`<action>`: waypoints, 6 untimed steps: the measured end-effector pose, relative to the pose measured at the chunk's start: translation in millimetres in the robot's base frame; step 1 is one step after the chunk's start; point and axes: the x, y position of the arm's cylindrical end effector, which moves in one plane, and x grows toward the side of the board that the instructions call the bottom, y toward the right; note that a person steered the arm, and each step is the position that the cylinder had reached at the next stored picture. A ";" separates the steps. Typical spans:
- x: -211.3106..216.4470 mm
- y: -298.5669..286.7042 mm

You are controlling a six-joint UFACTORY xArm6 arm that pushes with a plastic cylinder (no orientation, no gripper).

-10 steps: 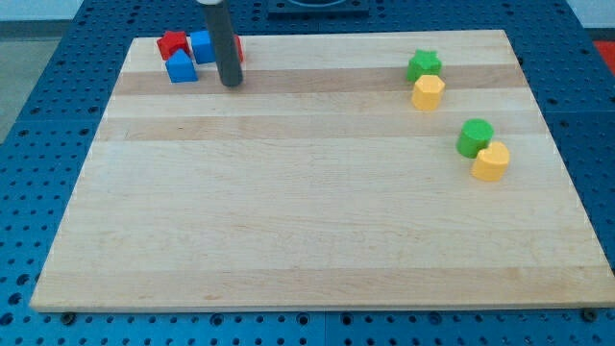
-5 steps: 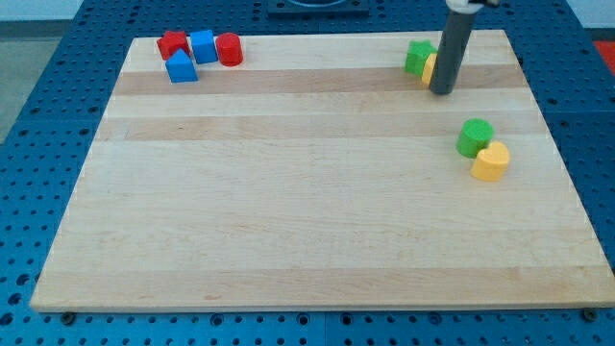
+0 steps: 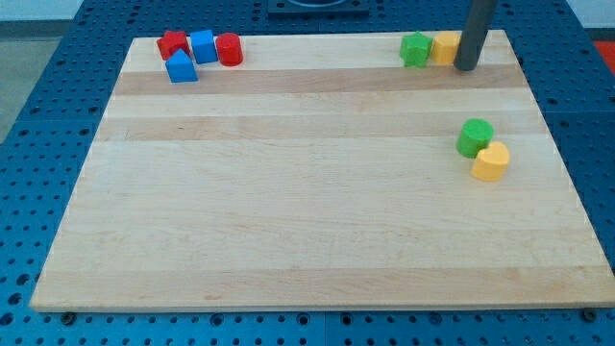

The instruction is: Push the yellow heart to the left of the green circle

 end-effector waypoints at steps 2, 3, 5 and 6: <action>165.2 33.8; 202.1 -25.3; 247.6 -46.0; 212.5 -72.3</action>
